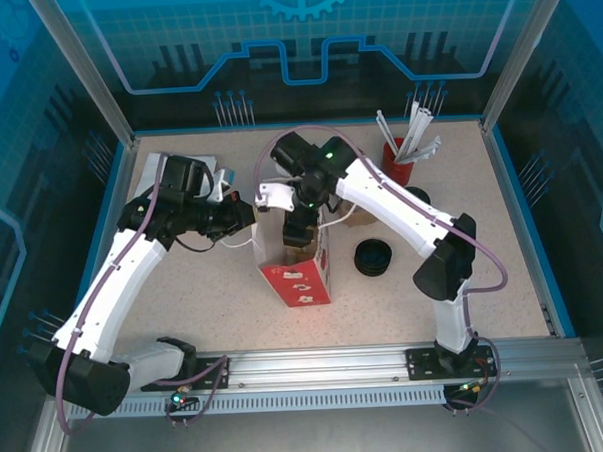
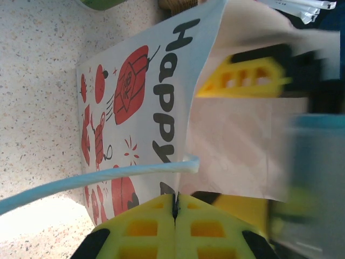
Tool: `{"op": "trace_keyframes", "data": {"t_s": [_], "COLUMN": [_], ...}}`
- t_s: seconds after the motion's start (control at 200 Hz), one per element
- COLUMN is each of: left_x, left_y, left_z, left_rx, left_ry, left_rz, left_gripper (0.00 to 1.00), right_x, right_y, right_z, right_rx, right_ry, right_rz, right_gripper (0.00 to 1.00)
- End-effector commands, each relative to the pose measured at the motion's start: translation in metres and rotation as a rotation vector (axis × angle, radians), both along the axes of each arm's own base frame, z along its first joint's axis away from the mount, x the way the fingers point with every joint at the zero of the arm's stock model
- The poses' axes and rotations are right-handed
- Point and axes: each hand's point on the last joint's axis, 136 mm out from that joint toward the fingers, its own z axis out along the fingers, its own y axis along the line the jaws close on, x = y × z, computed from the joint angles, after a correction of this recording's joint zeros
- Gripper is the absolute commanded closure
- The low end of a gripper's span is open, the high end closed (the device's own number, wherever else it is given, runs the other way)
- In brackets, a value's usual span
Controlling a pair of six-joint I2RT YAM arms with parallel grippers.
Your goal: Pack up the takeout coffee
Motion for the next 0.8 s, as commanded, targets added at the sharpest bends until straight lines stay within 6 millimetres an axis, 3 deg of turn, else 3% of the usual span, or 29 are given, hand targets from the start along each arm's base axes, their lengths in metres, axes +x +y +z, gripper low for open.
{"op": "trace_keyframes", "data": {"t_s": [0.0, 0.14, 0.295, 0.36, 0.395, 0.555, 0.795], "left_x": [-0.002, -0.001, 0.001, 0.001, 0.001, 0.0, 0.003], "left_y": [-0.003, -0.005, -0.005, -0.005, -0.004, 0.004, 0.012], "left_z": [-0.002, 0.0, 0.001, 0.002, 0.005, 0.029, 0.071], "left_rx": [-0.008, -0.012, -0.008, -0.005, 0.002, 0.055, 0.166], "left_ry": [0.006, 0.003, -0.001, -0.004, -0.012, -0.065, -0.177], "left_rz": [-0.02, -0.02, -0.02, -0.02, -0.023, -0.029, -0.063], "left_gripper": [1.0, 1.0, 1.0, 0.83, 0.79, 0.67, 0.62], "right_x": [0.006, 0.005, 0.006, 0.01, 0.012, 0.026, 0.027], "right_y": [-0.003, -0.006, -0.019, -0.03, -0.037, -0.082, -0.138], "right_z": [0.066, 0.117, 0.155, 0.168, 0.173, 0.186, 0.181], "right_rx": [0.178, 0.345, 0.459, 0.49, 0.503, 0.521, 0.569], "right_ry": [-0.06, -0.076, -0.103, -0.12, -0.133, -0.207, -0.283], "right_rz": [-0.082, -0.13, -0.23, -0.299, -0.341, -0.561, -0.76], "right_gripper": [0.15, 0.14, 0.14, 0.14, 0.14, 0.1, 0.01]}}
